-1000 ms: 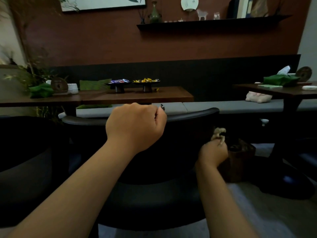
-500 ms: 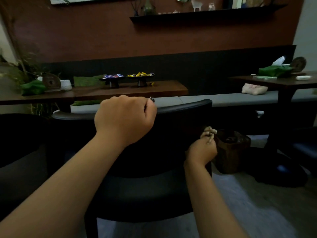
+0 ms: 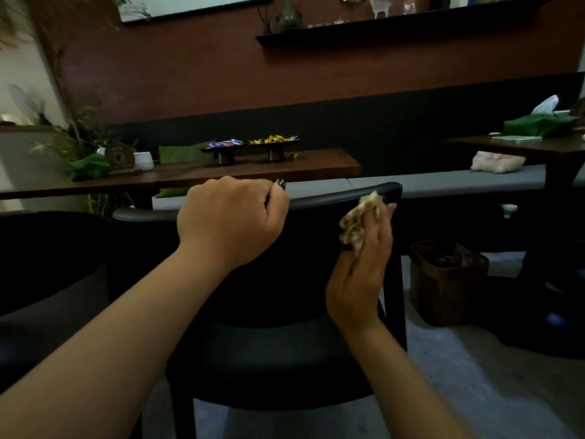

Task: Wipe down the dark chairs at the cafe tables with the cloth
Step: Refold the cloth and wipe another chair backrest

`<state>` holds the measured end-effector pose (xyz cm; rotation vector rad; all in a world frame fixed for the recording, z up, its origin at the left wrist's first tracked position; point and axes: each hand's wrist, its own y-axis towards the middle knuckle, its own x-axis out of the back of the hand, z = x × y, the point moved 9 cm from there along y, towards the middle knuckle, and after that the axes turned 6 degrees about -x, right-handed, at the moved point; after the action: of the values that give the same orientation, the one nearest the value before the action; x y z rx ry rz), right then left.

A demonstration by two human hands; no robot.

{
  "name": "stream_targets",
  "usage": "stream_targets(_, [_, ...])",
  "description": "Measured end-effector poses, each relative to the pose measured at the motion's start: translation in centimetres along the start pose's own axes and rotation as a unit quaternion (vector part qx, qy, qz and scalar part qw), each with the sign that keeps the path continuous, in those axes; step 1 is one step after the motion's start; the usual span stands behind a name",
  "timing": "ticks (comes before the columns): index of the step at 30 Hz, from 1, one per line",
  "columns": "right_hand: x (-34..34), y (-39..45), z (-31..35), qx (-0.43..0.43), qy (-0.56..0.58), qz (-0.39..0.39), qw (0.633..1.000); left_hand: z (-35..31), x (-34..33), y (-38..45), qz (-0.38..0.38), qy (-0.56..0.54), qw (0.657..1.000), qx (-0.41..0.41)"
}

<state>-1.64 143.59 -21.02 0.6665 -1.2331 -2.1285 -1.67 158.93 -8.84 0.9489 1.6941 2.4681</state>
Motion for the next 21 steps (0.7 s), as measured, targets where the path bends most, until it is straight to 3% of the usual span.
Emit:
stream_targets(2, [0.9,2.5,-0.2,0.049,-0.027,0.018,0.998,0.2,-0.2,-0.1,-0.001,0.004,1.000,0.005])
stream_targets(5, [2.2,7.4,-2.0,-0.013,0.003,-0.030,0.999,0.3,-0.2,-0.2,-0.008,0.001,1.000,0.010])
stream_targets(7, [1.7,7.1,-1.4,-0.003,0.016,-0.045,0.999,0.4,-0.2,-0.2,-0.011,0.003,1.000,0.008])
stream_targets(10, [-0.7,1.3,0.8,0.129,-0.013,0.030,0.991,0.4,-0.1,-0.3,-0.016,0.008,1.000,0.007])
stream_targets(14, [-1.8,-1.7,2.5,0.311,-0.050,0.160,0.935,0.1,0.7,-0.8,-0.066,0.012,0.998,0.007])
stream_targets(16, [-1.4,1.3,3.1,0.310,-0.019,0.170,0.935,0.2,0.9,-1.3,-0.086,-0.001,0.996,0.001])
stream_targets(19, [-1.4,3.9,4.2,0.305,-0.014,0.126,0.944,1.5,1.4,-3.1,-0.127,-0.040,0.991,0.016])
stream_targets(21, [-2.4,1.4,4.7,0.359,-0.052,0.153,0.919,3.8,1.6,-4.7,-0.145,-0.063,0.985,0.063])
